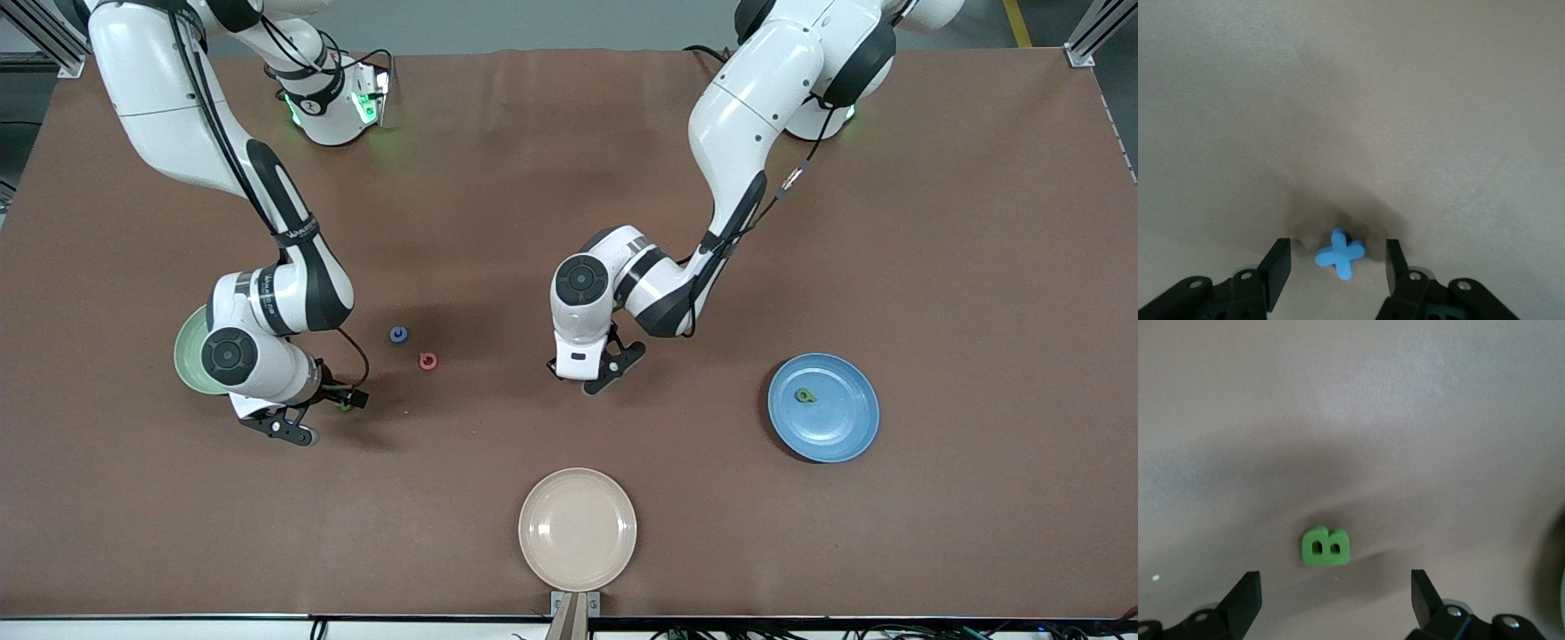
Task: Sort upper and lower case letters into plates
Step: 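Grasp the green B with the right gripper while the left gripper grasps x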
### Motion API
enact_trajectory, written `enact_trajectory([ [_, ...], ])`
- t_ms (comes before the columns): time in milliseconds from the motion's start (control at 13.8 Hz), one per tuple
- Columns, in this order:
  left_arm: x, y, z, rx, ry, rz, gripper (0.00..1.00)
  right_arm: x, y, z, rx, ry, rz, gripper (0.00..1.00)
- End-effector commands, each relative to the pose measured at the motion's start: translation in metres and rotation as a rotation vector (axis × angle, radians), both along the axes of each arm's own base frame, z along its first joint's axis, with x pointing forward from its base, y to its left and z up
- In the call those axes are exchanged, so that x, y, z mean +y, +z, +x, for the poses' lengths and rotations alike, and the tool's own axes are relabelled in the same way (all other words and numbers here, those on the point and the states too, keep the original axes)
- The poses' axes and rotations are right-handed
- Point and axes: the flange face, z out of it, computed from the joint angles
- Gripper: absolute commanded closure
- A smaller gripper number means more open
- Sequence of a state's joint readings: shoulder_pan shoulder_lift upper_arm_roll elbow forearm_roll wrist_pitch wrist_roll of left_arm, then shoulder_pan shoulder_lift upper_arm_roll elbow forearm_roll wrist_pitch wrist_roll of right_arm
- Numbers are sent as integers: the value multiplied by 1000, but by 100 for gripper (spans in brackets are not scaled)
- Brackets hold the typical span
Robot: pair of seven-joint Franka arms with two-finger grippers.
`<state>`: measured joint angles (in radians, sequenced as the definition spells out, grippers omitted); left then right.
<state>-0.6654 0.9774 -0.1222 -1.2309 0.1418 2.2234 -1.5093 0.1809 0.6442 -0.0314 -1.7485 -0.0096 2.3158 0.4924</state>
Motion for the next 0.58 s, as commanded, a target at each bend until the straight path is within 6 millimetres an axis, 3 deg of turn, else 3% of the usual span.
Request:
enact_trajectory([
  [0, 0, 0, 5, 12, 40, 2, 39, 1, -10, 5, -23, -9, -14, 4],
  [145, -1, -1, 4, 17, 46, -1, 47, 0, -15, 6, -36, -11, -10, 8],
  [508, -3, -3, 2, 33, 57, -14, 49, -3, -20, 7, -39, -22, -7, 28],
])
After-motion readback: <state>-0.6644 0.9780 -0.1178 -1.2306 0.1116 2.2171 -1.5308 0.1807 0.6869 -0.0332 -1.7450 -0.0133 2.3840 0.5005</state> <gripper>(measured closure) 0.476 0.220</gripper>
